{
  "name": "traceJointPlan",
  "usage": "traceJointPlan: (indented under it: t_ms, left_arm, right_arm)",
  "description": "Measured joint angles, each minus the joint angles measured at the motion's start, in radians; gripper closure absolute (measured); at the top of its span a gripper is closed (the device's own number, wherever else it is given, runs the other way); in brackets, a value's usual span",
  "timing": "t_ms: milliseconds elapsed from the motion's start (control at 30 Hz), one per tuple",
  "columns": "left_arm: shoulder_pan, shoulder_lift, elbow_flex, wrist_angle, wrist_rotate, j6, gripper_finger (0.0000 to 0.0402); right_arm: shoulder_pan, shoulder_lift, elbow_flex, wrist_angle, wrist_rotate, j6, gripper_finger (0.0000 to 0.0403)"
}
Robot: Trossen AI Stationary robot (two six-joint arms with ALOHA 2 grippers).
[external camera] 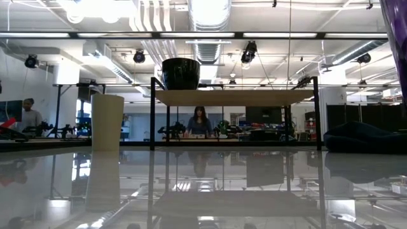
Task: Stack small to large cups/mugs on shelf
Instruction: Put the violet mug on the shelf
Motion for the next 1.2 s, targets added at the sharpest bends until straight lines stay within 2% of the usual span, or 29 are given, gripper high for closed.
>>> traceJointPlan:
  t_ms: [233,467,700,867,1000,1200]
  left_arm:
    - [0.008,-0.087,-0.062,0.001,-0.074,-0.034,0.0336]
    - [0.009,-0.175,-0.146,0.003,-0.150,-0.086,0.0336]
    - [0.008,-0.237,-0.241,0.005,-0.181,-0.130,0.0336]
    - [0.008,-0.263,-0.286,0.010,-0.201,-0.163,0.0336]
    - [0.008,-0.287,-0.320,0.049,-0.199,-0.164,0.0336]
    - [0.008,-0.331,-0.323,0.113,-0.189,-0.172,0.0336]
  right_arm:
    - [-0.073,-0.086,0.079,-0.191,0.024,-0.039,0.0389]
    - [-0.185,-0.189,0.261,-0.477,0.203,-0.060,0.0390]
    - [-0.427,-0.175,0.441,-0.522,0.347,-0.323,0.0390]
    - [-0.649,-0.115,0.600,-0.486,0.458,-0.595,0.0390]
    - [-0.831,-0.048,0.698,-0.371,0.431,-0.866,0.0390]
    - [-1.084,0.059,0.783,-0.255,0.223,-1.127,0.0390]
